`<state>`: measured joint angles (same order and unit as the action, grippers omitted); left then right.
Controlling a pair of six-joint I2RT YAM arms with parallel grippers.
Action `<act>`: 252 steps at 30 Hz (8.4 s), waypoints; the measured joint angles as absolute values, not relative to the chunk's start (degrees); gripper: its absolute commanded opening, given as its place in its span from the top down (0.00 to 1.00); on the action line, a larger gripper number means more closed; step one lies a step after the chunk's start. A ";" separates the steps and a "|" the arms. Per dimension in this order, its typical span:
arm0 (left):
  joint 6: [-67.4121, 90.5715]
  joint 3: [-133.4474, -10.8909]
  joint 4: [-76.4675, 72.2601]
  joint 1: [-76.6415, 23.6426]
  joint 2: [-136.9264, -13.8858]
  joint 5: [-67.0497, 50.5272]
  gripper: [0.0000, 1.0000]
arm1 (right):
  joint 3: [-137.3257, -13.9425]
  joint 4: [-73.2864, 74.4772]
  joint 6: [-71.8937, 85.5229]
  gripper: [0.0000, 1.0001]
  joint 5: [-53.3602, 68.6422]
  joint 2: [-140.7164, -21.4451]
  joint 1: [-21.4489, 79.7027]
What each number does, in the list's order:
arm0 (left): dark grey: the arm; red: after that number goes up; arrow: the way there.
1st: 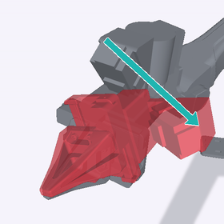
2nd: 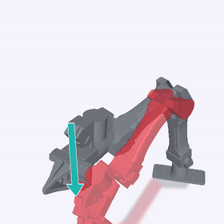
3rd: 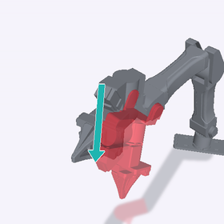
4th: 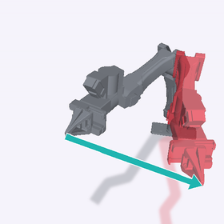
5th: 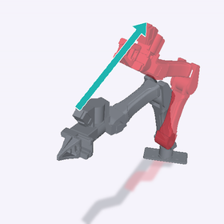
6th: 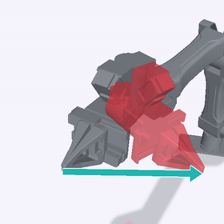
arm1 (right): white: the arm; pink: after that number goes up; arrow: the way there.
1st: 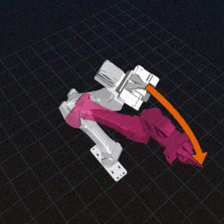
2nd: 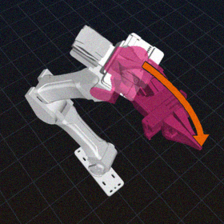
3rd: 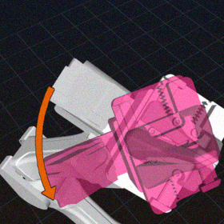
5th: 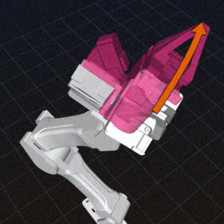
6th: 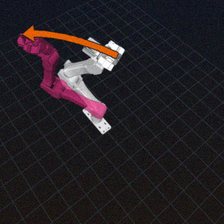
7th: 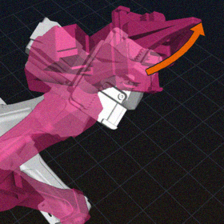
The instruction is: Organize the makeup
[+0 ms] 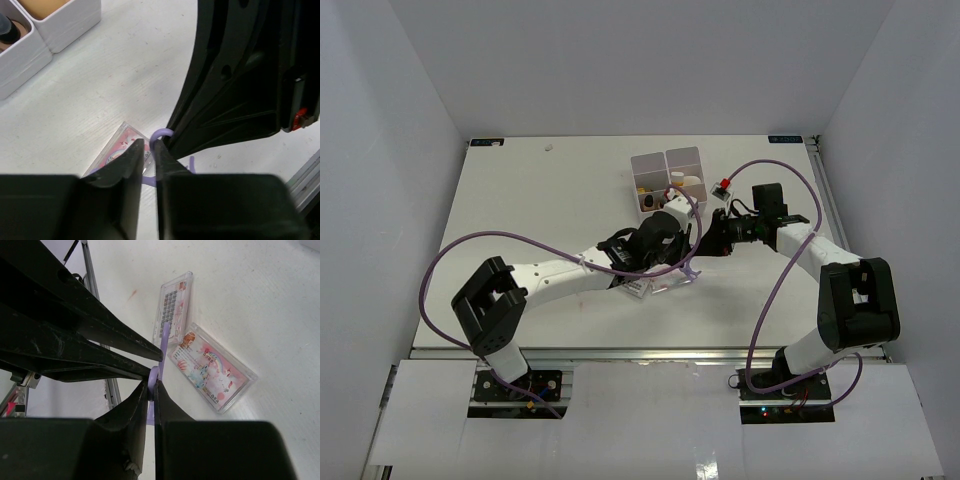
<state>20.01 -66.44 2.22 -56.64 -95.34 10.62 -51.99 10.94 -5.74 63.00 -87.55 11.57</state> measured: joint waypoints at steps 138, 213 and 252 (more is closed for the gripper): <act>25.20 -39.67 31.01 -54.43 -28.79 23.62 0.02 | -114.82 30.93 -78.56 0.50 4.35 -121.90 26.65; 86.54 -72.44 49.08 -37.18 -104.79 1.02 0.02 | -44.10 8.34 -9.69 0.10 48.62 -54.59 5.23; 80.74 -70.89 48.61 -34.61 -106.02 5.25 0.79 | -44.07 7.88 -9.45 0.10 49.32 -54.74 4.45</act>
<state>80.74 -70.89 48.61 -34.61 -106.02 5.25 -44.07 7.88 -9.45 49.32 -54.74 4.45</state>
